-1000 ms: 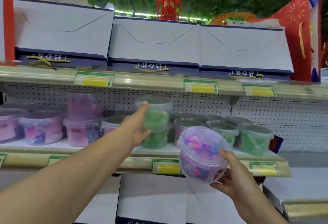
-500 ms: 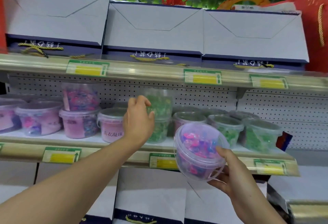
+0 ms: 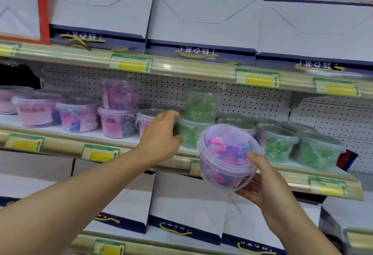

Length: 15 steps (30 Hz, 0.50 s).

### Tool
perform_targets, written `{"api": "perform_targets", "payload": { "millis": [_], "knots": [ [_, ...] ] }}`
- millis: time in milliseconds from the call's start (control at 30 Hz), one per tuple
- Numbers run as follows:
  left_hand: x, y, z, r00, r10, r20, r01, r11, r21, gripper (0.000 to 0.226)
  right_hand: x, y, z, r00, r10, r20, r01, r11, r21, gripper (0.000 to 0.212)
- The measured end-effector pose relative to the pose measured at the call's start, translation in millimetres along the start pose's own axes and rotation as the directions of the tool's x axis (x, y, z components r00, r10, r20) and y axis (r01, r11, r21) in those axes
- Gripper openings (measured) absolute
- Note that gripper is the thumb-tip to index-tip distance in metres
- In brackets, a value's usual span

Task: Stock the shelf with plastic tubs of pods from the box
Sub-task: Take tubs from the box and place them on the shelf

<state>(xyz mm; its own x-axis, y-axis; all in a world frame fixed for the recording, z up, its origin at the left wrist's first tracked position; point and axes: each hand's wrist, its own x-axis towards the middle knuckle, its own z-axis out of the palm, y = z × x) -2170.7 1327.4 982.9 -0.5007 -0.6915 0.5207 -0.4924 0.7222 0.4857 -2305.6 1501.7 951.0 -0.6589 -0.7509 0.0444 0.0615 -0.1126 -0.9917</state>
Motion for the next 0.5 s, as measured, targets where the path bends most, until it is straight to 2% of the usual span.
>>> {"api": "perform_targets", "payload": {
  "millis": [100,167,333,500],
  "knots": [
    [-38,-21,-28,0.982,-0.031,0.187,0.070,0.976,-0.206,0.068,-3,-3,31,0.999,0.001,0.054,-0.001,1.000,0.004,0.018],
    [-59,-43,-46,0.967,-0.052,0.250,0.124,0.952,-0.280,0.079,-5,-4,61,0.995,0.009,0.102,-0.010,1.000,0.001,0.017],
    [-84,-102,-84,0.984,-0.101,0.145,0.142,0.940,-0.310,0.101,-9,-2,150,0.967,0.023,0.255,-0.015,0.999,-0.034,0.018],
    [-91,-165,-127,0.995,-0.095,-0.022,0.081,0.934,-0.349,0.094,-13,10,252,0.928,0.036,0.371,-0.014,0.998,-0.063,0.021]
  ]
}}
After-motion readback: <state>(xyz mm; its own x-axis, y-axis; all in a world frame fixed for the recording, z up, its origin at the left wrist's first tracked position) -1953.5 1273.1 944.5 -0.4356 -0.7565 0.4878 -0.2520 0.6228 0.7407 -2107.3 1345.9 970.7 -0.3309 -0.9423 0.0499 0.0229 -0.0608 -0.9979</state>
